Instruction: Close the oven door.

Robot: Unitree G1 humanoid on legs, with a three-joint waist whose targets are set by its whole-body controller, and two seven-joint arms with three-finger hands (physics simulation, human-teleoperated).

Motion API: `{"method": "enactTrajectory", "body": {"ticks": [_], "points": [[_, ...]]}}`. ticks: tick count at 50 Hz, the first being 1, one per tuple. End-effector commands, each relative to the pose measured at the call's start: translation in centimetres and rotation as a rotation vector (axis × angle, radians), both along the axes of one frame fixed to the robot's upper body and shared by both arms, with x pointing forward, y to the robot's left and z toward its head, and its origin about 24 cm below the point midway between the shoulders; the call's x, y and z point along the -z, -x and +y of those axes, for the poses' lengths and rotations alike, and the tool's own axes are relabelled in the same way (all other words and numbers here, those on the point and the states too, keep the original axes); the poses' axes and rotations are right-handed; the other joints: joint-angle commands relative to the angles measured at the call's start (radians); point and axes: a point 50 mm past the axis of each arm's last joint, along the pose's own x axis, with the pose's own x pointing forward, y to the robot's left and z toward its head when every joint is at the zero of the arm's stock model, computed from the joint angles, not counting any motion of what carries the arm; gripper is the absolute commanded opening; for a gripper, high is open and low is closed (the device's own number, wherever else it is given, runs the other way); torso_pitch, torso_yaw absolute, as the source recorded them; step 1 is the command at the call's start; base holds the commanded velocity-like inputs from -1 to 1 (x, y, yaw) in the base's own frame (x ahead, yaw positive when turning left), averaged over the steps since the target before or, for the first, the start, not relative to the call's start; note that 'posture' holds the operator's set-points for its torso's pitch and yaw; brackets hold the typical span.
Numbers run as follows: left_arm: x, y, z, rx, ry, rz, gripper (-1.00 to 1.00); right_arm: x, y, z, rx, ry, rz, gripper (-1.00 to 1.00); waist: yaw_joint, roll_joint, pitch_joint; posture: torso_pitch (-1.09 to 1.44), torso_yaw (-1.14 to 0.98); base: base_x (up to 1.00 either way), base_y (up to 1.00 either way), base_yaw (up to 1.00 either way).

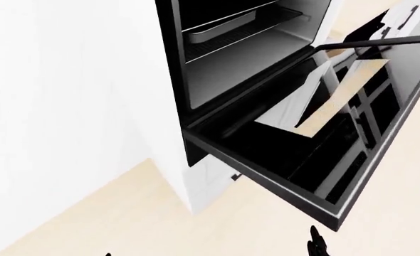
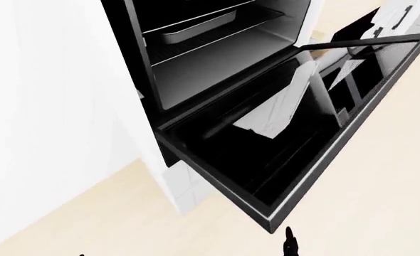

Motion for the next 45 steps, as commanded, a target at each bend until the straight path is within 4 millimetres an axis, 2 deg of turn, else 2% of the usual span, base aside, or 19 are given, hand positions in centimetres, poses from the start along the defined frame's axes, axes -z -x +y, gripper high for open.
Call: {"method": "enactTrajectory", "body": {"ticks": [1, 5, 11, 12, 14, 15, 16, 19, 20, 23, 24, 25, 26, 29, 36, 39, 45], "points": [[-0.4, -0.4, 0.4, 0.007, -0.023, -0.033, 1.0, -0.7, -0.7, -1.0, 0.024, 0.028, -0.058, 1.0, 0.001, -0.002, -0.013, 0.0, 0.0, 0.0, 0.0, 0.0], [-0.4, -0.6, 0.6, 0.006, -0.022, -0.032, 1.0, -0.6, -0.6, -1.1, 0.053, 0.013, -0.052, 1.0, 0.005, -0.012, -0.021, 0.0, 0.0, 0.0, 0.0, 0.0], [-0.5, -0.8, 0.9, 0.006, -0.021, -0.032, 1.0, -0.7, -0.5, -1.2, 0.104, -0.029, -0.076, 1.0, 0.011, -0.022, -0.019, 0.0, 0.0, 0.0, 0.0, 0.0], [-0.5, -0.7, 0.9, 0.006, -0.021, -0.032, 1.0, -1.1, -1.9, -2.1, 0.104, -0.033, -0.086, 1.0, 0.012, -0.023, -0.018, 0.0, 0.0, 0.0, 0.0, 0.0], [-0.5, -0.7, 0.8, 0.006, -0.022, -0.031, 1.0, -1.4, -2.9, -2.5, 0.116, -0.024, -0.097, 1.0, 0.012, -0.024, -0.015, 0.0, 0.0, 0.0, 0.0, 0.0], [-0.5, -0.7, 0.8, 0.006, -0.021, -0.031, 1.0, -1.8, -4.5, -2.9, 0.121, -0.028, -0.103, 1.0, 0.013, -0.025, -0.014, 0.0, 0.0, 0.0, 0.0, 0.0], [-0.5, -0.6, 0.8, 0.006, -0.022, -0.032, 1.0, -2.0, -5.0, -3.0, 0.123, -0.029, -0.108, 1.0, 0.014, -0.025, -0.012, 0.0, 0.0, 0.0, 0.0, 0.0], [-0.4, -0.5, 0.5, 0.006, -0.024, -0.033, 1.0, -3.4, -6.2, -3.9, 0.184, -0.053, -0.245, 1.0, 0.013, -0.027, -0.011, 0.0, 0.0, 0.0, 0.0, 0.0], [-0.4, -0.5, 0.5, 0.006, -0.024, -0.033, 1.0, -3.9, -6.0, -4.9, 0.201, -0.078, -0.299, 1.0, 0.014, -0.027, -0.011, 0.0, 0.0, 0.0, 0.0, 0.0], [-0.4, -0.5, 0.5, 0.007, -0.024, -0.033, 1.0, -4.9, -6.8, -6.3, 0.204, -0.08, -0.344, 1.0, 0.018, -0.033, -0.012, 0.0, 0.0, 0.0, 0.0, 0.0], [-0.4, -0.5, 0.5, 0.007, -0.025, -0.033, 1.0, -5.2, -6.6, -6.0, 0.188, -0.042, -0.384, 1.0, 0.019, -0.035, -0.012, 0.0, 0.0, 0.0, 0.0, 0.0], [-0.4, -0.5, 0.4, 0.007, -0.024, -0.034, 1.0, -4.1, -4.0, -3.4, 0.185, -0.037, -0.42, 1.0, 0.019, -0.036, -0.013, 0.0, 0.0, 0.0, 0.0, 0.0], [-0.4, -0.4, 0.4, 0.007, -0.025, -0.034, 1.0, -3.9, -3.0, -2.7, 0.177, -0.021, -0.435, 1.0, 0.017, -0.036, -0.014, 0.0, 0.0, 0.0, 0.0, 0.0], [-0.4, -0.6, 0.6, 0.007, -0.024, -0.032, 1.0, -3.7, -2.3, -2.0, 0.179, -0.059, -0.459, 1.0, 0.017, -0.038, -0.009, 0.0, 0.0, 0.0, 0.0, 0.0], [-0.4, -0.5, 0.4, 0.008, -0.026, -0.032, 1.0, -4.9, -4.5, -3.1, 0.179, -0.127, -0.584, 1.0, 0.006, -0.022, -0.002, 0.0, 0.0, 0.0, 0.0, 0.0], [-0.4, -0.5, 0.4, 0.007, -0.026, -0.033, 1.0, -5.5, -5.9, -3.4, 0.169, -0.164, -0.624, 1.0, 0.003, -0.017, -0.007, 0.0, 0.0, 0.0, 0.0, 0.0], [-0.4, -0.5, 0.3, 0.007, -0.025, -0.034, 1.0, -6.5, -7.8, -3.8, 0.163, -0.18, -0.679, 1.0, 0.005, -0.021, -0.02, 0.0, 0.0, 0.0, 0.0, 0.0]]}}
